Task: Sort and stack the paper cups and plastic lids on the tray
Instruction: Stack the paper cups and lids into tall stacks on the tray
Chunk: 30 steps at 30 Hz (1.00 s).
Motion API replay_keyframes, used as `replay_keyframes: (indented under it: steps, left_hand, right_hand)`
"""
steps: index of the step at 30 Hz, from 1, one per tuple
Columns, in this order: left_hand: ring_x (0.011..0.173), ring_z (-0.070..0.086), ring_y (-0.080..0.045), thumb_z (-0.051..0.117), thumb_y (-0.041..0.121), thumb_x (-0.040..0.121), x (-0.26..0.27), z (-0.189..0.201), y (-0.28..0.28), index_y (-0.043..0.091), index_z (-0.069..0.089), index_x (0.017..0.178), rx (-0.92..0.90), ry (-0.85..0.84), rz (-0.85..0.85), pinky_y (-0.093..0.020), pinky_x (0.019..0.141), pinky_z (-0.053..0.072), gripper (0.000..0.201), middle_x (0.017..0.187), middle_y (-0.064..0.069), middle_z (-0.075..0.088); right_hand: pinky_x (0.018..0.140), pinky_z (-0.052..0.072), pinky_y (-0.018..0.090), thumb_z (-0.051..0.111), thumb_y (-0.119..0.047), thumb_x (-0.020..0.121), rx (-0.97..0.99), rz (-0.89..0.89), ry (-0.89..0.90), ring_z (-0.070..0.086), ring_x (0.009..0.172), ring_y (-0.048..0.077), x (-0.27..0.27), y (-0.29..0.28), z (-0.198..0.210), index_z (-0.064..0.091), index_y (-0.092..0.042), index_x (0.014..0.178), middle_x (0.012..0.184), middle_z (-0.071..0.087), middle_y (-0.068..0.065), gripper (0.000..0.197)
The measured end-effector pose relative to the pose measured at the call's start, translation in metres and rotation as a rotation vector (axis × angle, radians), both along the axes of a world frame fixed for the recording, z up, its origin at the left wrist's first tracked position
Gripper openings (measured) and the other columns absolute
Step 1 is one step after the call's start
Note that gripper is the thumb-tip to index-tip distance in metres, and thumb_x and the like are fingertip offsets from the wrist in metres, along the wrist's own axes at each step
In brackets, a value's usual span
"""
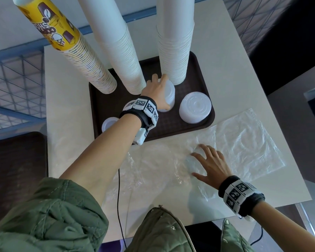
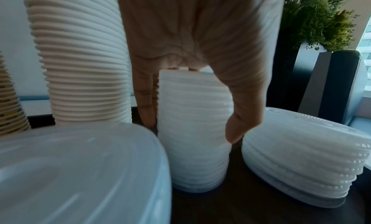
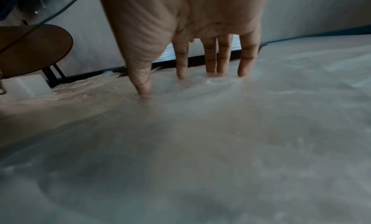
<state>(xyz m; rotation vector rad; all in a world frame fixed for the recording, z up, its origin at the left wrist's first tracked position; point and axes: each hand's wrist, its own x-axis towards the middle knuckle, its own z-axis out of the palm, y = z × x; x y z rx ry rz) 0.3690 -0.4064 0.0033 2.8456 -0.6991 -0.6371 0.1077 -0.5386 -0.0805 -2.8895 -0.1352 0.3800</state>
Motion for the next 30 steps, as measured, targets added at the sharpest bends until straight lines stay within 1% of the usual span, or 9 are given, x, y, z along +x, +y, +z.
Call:
replay_keyframes:
  steps: [6,14,17,19,21,23,26,28,30]
  left_hand:
    - [0.117,0.038,-0.031,0.079,0.024,0.059,-0.006,-0.002,0.003,0.014,0.025,0.138,-0.010,-0.107,-0.040,-0.036,0.069,0.041,0.096,0.132,-0.015,0.032]
    - [0.117,0.038,-0.033,0.075,0.021,0.066,-0.011,-0.006,0.003,0.012,0.026,0.138,-0.065,-0.097,-0.019,-0.033,0.070,0.041,0.088,0.131,-0.017,0.032]
    - [0.119,0.037,-0.034,0.077,0.026,0.065,-0.009,-0.005,0.005,0.013,0.017,0.144,-0.066,-0.093,-0.031,-0.039,0.083,0.045,0.099,0.134,-0.018,0.031]
    - [0.126,0.033,-0.034,0.077,0.035,0.064,-0.010,-0.002,0.008,0.015,0.013,0.146,-0.095,-0.113,-0.036,-0.042,0.099,0.040,0.107,0.139,-0.018,0.029]
    - [0.133,0.028,-0.033,0.076,0.042,0.065,-0.013,0.006,0.014,0.015,0.012,0.147,-0.159,-0.115,-0.019,-0.042,0.107,0.033,0.107,0.143,-0.018,0.026]
    - [0.130,0.032,-0.030,0.072,0.041,0.071,-0.018,0.019,0.026,0.014,0.016,0.146,-0.280,-0.096,0.008,-0.039,0.106,0.034,0.098,0.140,-0.016,0.032]
    - [0.119,0.047,-0.021,0.064,0.034,0.084,-0.030,0.041,0.056,0.011,0.036,0.139,-0.489,-0.059,0.089,-0.029,0.099,0.038,0.067,0.130,-0.013,0.047]
    - [0.106,0.059,-0.020,0.062,0.028,0.087,-0.041,0.055,0.085,0.010,0.050,0.127,-0.580,-0.066,0.167,-0.030,0.091,0.046,0.046,0.116,-0.011,0.060]
    - [0.093,0.064,-0.020,0.058,0.022,0.089,-0.056,0.066,0.118,0.008,0.056,0.119,-0.621,-0.091,0.220,-0.029,0.083,0.049,0.033,0.103,-0.010,0.066]
  right_hand:
    - [0.072,0.056,0.045,0.082,-0.055,0.048,0.002,-0.005,-0.007,0.063,0.100,0.032,0.000,0.001,0.000,0.057,-0.024,0.109,0.116,0.060,0.014,0.073]
    - [0.073,0.056,0.044,0.084,-0.052,0.046,0.018,-0.021,0.000,0.063,0.100,0.033,0.001,0.002,0.002,0.060,-0.024,0.107,0.116,0.060,0.014,0.072]
    - [0.073,0.055,0.044,0.085,-0.051,0.046,0.023,-0.033,-0.009,0.063,0.099,0.033,0.001,0.003,0.004,0.062,-0.023,0.106,0.116,0.060,0.015,0.070]
    - [0.072,0.055,0.044,0.086,-0.050,0.045,0.024,-0.039,-0.008,0.063,0.098,0.033,0.001,0.003,0.004,0.064,-0.022,0.105,0.115,0.060,0.015,0.070]
    - [0.071,0.055,0.044,0.087,-0.047,0.044,0.035,-0.047,-0.010,0.064,0.096,0.034,0.002,0.003,0.005,0.066,-0.020,0.103,0.112,0.060,0.016,0.068]
    - [0.068,0.055,0.043,0.088,-0.040,0.046,0.068,-0.078,-0.042,0.064,0.093,0.036,0.004,0.004,0.009,0.068,-0.016,0.098,0.108,0.061,0.017,0.060]
    - [0.066,0.052,0.042,0.088,-0.028,0.051,0.127,-0.156,-0.146,0.063,0.087,0.037,0.010,0.010,0.024,0.069,-0.012,0.089,0.099,0.061,0.018,0.046]
    - [0.066,0.050,0.041,0.087,-0.023,0.054,0.160,-0.169,-0.230,0.061,0.084,0.037,0.016,0.019,0.035,0.069,-0.011,0.087,0.095,0.061,0.016,0.040]
    - [0.067,0.048,0.040,0.086,-0.020,0.057,0.198,-0.132,-0.275,0.060,0.082,0.036,0.027,0.035,0.045,0.069,-0.011,0.088,0.092,0.061,0.015,0.037]
